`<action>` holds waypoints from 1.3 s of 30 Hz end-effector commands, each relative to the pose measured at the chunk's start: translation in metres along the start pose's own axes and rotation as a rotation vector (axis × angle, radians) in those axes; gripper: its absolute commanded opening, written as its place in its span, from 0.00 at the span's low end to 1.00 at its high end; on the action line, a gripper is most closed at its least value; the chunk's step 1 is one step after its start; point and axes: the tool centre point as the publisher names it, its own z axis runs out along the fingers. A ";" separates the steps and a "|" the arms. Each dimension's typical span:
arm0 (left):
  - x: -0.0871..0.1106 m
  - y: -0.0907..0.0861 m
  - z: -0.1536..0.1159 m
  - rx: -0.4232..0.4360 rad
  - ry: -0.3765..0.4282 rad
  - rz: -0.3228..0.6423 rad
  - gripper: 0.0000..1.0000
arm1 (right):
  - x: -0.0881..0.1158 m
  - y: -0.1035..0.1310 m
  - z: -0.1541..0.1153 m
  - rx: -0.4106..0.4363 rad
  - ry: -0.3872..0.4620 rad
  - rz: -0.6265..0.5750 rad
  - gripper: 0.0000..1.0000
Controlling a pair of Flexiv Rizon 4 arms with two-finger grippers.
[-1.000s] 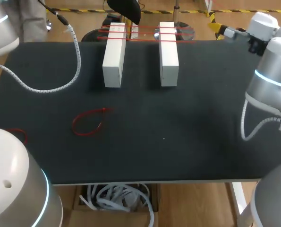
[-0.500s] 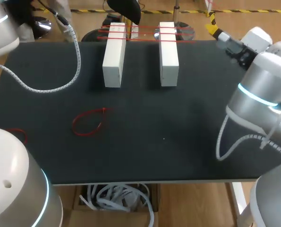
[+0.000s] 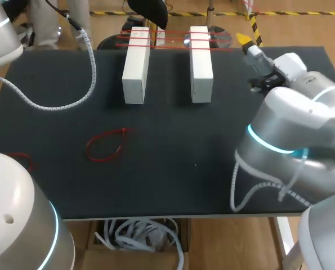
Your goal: Grab the tape and strap the tape.
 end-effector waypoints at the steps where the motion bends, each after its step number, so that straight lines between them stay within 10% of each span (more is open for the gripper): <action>1: 0.000 0.000 -0.001 -0.001 0.003 0.000 0.00 | 0.007 -0.018 -0.001 -0.738 0.020 0.260 1.00; 15: 0.000 0.000 -0.001 -0.001 0.003 0.000 0.00 | 0.039 -0.051 -0.015 -0.829 0.100 0.398 1.00; 39: 0.000 0.000 -0.001 -0.001 0.003 0.000 0.00 | 0.093 -0.051 -0.041 -0.559 0.017 0.623 1.00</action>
